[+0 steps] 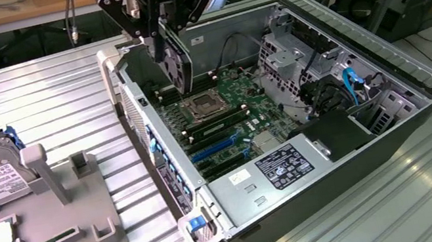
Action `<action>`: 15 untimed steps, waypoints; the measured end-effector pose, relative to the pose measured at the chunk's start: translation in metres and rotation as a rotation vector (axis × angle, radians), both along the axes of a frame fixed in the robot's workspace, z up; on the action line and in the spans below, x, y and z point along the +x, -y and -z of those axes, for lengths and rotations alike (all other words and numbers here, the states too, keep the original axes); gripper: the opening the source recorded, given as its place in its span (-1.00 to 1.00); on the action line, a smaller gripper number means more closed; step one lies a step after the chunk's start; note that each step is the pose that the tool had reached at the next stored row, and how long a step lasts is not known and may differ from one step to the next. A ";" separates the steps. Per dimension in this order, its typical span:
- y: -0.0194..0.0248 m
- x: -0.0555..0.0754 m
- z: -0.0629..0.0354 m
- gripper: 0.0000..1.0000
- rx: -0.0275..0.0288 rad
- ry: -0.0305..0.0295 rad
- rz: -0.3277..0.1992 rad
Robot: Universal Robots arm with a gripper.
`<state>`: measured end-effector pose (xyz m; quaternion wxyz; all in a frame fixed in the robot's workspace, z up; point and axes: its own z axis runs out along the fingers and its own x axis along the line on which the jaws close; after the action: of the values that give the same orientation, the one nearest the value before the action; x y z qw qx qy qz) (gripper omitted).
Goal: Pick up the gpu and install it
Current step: 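Pick up the gpu and move the gpu toward the slot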
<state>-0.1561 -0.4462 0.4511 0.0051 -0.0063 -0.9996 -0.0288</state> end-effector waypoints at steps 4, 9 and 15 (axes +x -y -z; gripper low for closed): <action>0.0000 0.003 0.0004 -0.44 0.0000 0.0000 0.000; 0.0000 0.005 0.0006 -0.44 0.0001 0.0001 0.000; 0.0000 0.010 0.0013 -0.44 0.0000 0.0000 0.000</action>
<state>-0.1462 -0.4462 0.4498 0.0051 -0.0063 -0.9996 -0.0288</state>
